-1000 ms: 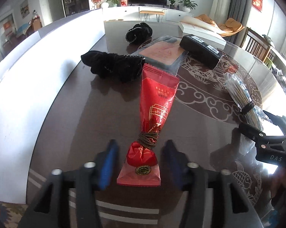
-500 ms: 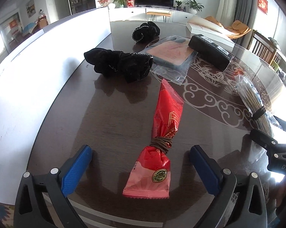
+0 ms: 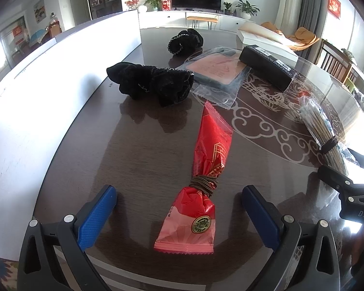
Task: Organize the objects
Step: 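Grasp the red-wrapped candy with the left gripper while the right holds the chopsticks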
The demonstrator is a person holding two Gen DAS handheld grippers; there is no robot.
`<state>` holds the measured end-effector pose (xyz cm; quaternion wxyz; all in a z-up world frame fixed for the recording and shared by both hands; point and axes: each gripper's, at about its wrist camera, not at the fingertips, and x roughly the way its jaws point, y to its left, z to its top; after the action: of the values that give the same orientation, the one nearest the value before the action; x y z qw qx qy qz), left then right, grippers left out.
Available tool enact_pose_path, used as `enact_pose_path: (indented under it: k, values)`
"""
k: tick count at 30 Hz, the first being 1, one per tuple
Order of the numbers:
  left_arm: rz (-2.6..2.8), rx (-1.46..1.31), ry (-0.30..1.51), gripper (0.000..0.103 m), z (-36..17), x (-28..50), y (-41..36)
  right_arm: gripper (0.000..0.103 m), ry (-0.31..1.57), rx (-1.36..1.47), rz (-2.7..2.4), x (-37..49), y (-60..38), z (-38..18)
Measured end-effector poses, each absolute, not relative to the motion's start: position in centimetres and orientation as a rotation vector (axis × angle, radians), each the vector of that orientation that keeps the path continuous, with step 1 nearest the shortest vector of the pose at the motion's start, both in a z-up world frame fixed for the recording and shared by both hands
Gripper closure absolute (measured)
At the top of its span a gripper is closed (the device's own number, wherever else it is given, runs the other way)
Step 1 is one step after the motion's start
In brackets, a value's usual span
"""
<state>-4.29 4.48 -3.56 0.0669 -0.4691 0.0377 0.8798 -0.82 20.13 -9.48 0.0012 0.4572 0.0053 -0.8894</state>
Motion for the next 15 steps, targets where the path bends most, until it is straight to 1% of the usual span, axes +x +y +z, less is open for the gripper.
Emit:
enact_pose_path:
  k: [4, 5, 7, 8, 9, 10, 12, 13, 15]
  values:
    - [2.632, -1.419, 0.127, 0.0, -3.5, -4.3, 4.5, 0.0, 0.017, 1.435, -2.792, -0.8, 20.1, -9.5]
    - [2.628, -1.407, 0.133, 0.004, -3.3, -4.3, 4.6, 0.0, 0.017, 1.435, -2.792, -0.8, 20.1, -9.5]
    - [2.623, -1.352, 0.152, 0.045, -2.8, -3.8, 5.1, 0.0, 0.017, 1.435, -2.791, -0.8, 20.1, -9.5]
    - [2.613, -1.331, 0.165, 0.054, -2.7, -3.6, 5.3, 0.0, 0.017, 1.435, -2.791, -0.8, 20.1, -9.5]
    - [2.605, -1.317, 0.175, 0.07, -2.6, -3.5, 5.6, 0.0, 0.016, 1.451, -2.78, -1.0, 20.2, -9.5]
    - [2.595, -1.308, 0.181, 0.079, -2.5, -3.3, 5.8, 0.0, 0.03, 1.499, -2.74, -1.4, 20.1, -9.4]
    - [2.578, -1.299, 0.168, 0.079, -2.4, -3.3, 5.9, 0.0, 0.063, 1.632, -2.617, -2.7, 20.2, -9.2]
    - [2.57, -1.294, 0.149, 0.079, -2.4, -3.3, 5.8, 0.0, 0.051, 1.678, -2.574, -3.3, 20.3, -9.1]
    - [2.577, -1.274, 0.116, 0.079, -2.0, -3.2, 5.5, 0.0, -0.033, 1.661, -2.538, -4.1, 20.8, -8.3]
